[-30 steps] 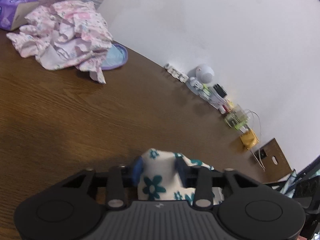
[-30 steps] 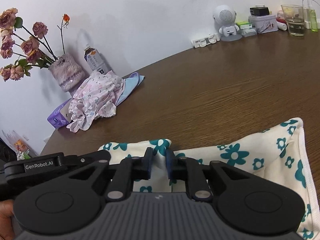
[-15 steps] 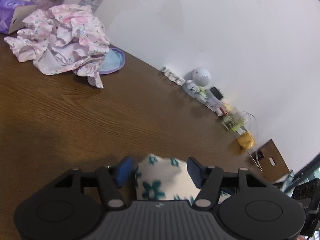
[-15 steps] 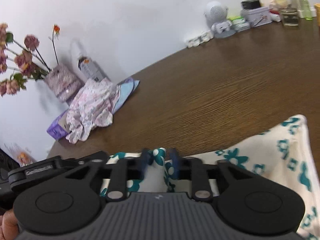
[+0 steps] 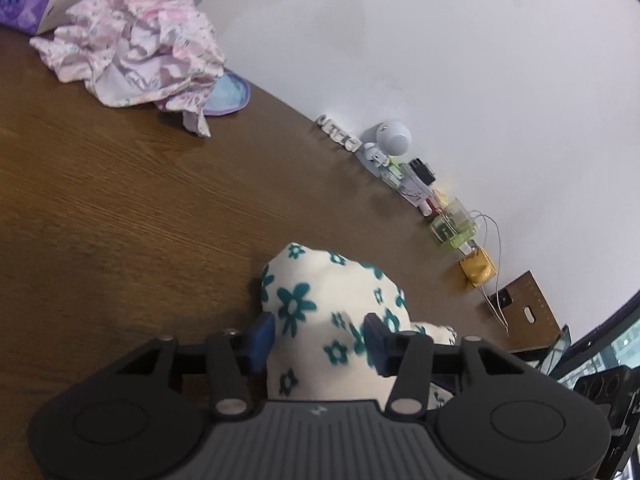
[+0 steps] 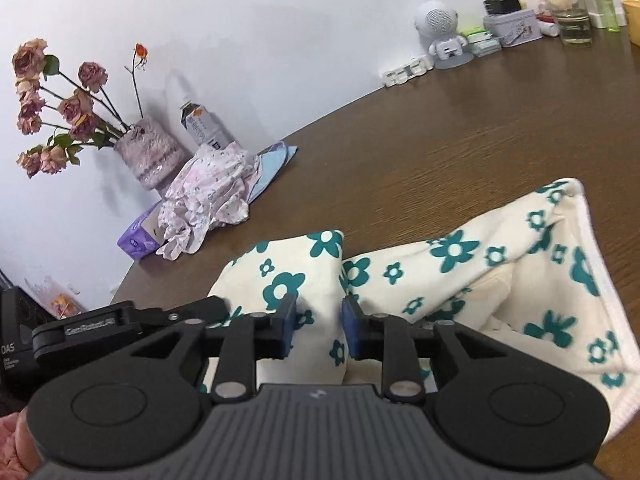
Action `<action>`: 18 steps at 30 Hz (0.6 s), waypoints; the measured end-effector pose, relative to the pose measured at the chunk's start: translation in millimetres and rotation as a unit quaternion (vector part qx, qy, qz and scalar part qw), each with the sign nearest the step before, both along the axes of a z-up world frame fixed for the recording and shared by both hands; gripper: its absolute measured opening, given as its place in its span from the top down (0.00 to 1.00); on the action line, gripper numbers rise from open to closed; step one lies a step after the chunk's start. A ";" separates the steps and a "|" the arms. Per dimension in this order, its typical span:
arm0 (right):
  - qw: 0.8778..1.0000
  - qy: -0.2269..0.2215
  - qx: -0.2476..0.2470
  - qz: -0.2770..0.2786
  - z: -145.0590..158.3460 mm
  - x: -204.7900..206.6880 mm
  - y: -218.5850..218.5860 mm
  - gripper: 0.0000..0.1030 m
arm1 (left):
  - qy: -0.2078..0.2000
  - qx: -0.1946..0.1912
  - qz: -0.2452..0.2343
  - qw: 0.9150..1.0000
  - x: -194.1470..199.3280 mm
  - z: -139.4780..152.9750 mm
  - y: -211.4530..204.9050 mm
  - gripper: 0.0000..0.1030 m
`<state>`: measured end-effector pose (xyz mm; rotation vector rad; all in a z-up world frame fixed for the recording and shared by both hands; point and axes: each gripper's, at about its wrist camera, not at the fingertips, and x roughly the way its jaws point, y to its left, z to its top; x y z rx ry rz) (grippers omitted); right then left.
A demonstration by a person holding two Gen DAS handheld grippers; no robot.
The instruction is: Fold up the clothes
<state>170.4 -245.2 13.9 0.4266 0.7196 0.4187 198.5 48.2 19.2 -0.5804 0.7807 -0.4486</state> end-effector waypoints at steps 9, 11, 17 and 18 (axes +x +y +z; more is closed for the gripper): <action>1.000 -0.001 0.000 0.008 -1.8 -14.5 2.2 0.79 | 0.010 -0.005 0.007 1.000 -11.3 -2.5 2.3 0.66; 1.000 -0.002 -0.002 0.005 -1.4 -16.2 1.8 0.76 | 0.011 -0.005 0.010 1.000 -14.0 -2.3 4.2 0.55; 1.000 -0.002 -0.007 0.008 -3.2 -25.1 2.0 0.78 | 0.018 -0.017 0.003 1.000 -19.3 -8.3 3.1 0.71; 1.000 -0.001 -0.006 0.011 -4.6 -25.0 4.0 0.80 | 0.019 -0.020 0.004 1.000 -19.8 -8.8 3.8 0.71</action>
